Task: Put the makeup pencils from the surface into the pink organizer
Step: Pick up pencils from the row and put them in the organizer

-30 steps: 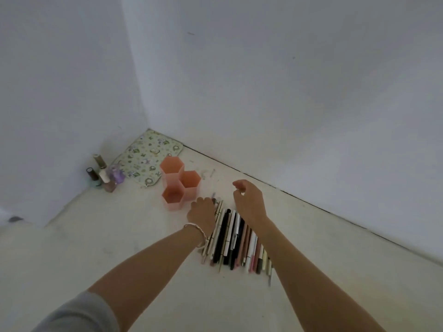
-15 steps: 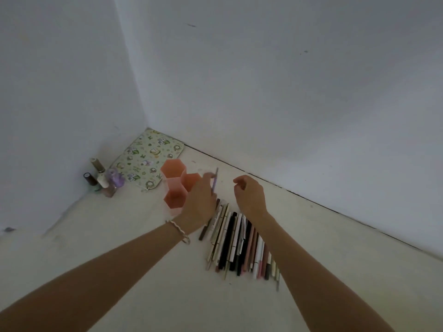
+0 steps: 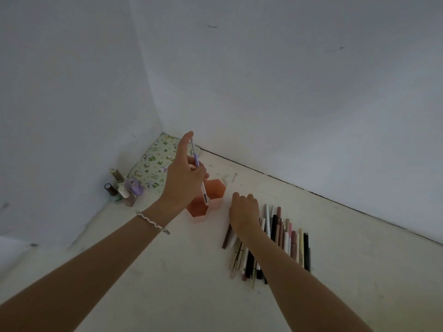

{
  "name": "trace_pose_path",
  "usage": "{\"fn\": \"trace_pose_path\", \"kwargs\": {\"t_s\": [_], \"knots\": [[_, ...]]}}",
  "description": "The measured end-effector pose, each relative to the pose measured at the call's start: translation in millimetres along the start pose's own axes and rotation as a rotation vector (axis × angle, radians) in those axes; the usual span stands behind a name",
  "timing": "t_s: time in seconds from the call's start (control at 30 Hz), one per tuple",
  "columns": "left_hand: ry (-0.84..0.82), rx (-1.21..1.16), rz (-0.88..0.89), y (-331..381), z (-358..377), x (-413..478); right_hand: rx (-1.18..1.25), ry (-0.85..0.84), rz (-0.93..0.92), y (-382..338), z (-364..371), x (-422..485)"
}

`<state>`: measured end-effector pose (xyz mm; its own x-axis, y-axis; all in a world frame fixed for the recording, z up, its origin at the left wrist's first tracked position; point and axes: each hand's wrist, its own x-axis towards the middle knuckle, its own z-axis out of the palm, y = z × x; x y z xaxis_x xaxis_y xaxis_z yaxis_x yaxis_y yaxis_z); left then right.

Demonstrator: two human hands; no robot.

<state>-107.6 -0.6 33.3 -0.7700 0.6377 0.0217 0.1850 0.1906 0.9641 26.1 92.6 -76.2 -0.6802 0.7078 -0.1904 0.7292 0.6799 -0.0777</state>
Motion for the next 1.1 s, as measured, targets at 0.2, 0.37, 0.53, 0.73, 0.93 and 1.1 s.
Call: {"fn": "trace_pose_path", "kwargs": {"t_s": [0.2, 0.37, 0.53, 0.73, 0.93, 1.1], "knots": [[0.05, -0.159, 0.073, 15.9, -13.8, 8.6, 0.519, 0.22, 0.183, 11.3, -30.7, 1.6], [0.237, 0.02, 0.257, 3.7, -23.2, 22.0, 1.043, 0.654, 0.31, 26.5, -100.7, 10.8], [0.121, 0.318, 0.296, -35.9, -17.6, 16.1, 1.181, 0.868, 0.217, 5.2, -137.0, 7.0], [0.229, 0.273, 0.288, -44.0, -36.1, 11.9, 1.223, 0.862, 0.033, -34.7, -132.9, 5.1], [0.308, 0.127, 0.205, -8.4, -60.6, 9.6, 0.892, 0.559, -0.2, -68.2, -91.9, 10.2], [0.207, 0.116, 0.207, 10.0, -27.5, -8.6, 0.864, 0.572, -0.164, -56.3, -82.6, 0.8]]}}
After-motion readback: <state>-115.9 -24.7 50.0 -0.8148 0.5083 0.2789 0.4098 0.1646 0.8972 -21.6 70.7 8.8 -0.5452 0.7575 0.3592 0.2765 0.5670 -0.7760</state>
